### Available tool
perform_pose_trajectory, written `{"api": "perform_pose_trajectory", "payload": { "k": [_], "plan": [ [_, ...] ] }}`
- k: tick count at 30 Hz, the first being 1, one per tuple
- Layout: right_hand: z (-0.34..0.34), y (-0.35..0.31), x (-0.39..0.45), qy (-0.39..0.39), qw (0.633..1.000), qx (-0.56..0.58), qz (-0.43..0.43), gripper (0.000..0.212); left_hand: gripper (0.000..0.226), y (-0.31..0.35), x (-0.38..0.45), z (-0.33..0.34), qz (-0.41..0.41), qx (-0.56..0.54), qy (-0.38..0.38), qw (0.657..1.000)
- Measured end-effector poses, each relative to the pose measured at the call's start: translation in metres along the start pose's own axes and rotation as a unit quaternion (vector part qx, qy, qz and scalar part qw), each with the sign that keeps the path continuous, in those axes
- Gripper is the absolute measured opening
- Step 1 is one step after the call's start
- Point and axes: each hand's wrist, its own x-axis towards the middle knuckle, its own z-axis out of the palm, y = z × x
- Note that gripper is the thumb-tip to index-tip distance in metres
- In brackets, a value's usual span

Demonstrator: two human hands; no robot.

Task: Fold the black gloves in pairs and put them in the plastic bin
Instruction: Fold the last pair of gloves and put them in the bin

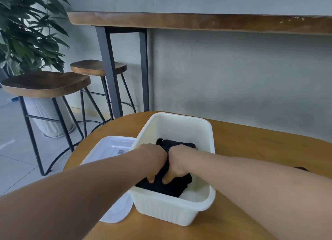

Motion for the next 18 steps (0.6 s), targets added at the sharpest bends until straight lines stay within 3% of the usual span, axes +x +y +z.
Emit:
{"api": "perform_pose_trajectory", "payload": {
  "k": [4,11,14,18],
  "plan": [
    [-0.019,0.011,-0.016,0.104,0.994,-0.010,0.022,0.032,0.021,-0.008,-0.016,-0.016,-0.031,-0.012,0.050,0.998],
    [-0.041,0.052,-0.087,0.292,0.935,0.202,0.025,0.030,0.009,-0.002,-0.054,-0.058,-0.096,-0.130,0.250,0.955],
    [-0.021,0.078,-0.118,0.362,0.884,0.295,0.038,0.029,0.015,0.033,-0.064,-0.088,-0.085,-0.169,0.304,0.934],
    [0.029,0.139,-0.156,0.387,0.837,0.374,0.094,0.036,0.026,0.115,-0.055,-0.117,0.015,-0.242,0.316,0.917]
  ]
}}
